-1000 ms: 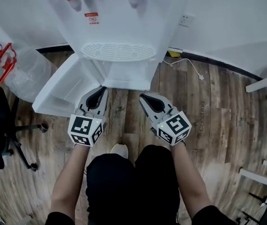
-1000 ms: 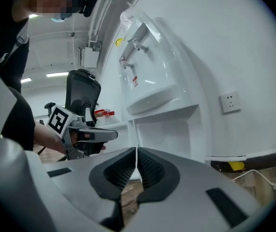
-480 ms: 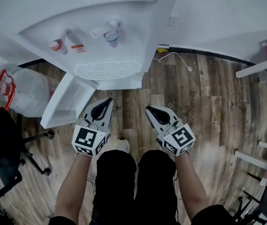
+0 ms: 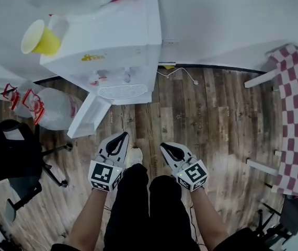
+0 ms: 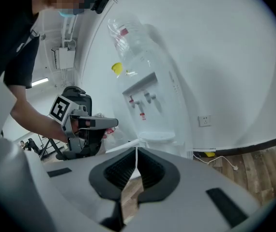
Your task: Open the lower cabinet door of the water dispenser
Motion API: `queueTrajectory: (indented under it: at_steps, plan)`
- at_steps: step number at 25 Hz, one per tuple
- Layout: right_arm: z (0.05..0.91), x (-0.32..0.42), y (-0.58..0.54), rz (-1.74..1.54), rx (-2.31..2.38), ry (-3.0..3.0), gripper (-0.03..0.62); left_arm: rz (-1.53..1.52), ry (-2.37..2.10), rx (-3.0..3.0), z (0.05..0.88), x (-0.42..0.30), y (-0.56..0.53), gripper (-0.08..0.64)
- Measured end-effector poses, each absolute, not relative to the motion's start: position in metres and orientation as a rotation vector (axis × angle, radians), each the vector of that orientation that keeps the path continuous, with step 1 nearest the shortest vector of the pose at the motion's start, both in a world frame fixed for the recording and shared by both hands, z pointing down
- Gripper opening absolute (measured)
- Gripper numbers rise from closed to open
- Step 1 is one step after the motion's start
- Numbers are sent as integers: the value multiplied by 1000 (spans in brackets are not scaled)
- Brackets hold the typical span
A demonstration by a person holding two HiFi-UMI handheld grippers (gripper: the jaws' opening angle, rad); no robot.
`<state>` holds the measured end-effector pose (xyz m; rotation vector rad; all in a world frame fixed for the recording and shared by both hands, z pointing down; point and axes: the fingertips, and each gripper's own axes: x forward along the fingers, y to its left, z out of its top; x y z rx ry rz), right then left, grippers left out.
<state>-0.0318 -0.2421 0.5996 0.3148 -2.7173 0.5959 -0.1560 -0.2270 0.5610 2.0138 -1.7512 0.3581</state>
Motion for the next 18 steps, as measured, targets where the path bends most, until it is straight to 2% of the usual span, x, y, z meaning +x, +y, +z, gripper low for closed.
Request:
queueTrajectory:
  at_steps: [9,18]
  plan:
    - [431,21,-218,550,326,-2745,28,331,-1727,2025,407,-83,-189,12]
    - [318,82,-172,541,331,-2771,28,283,-1766,1998,291,-23,-140,13]
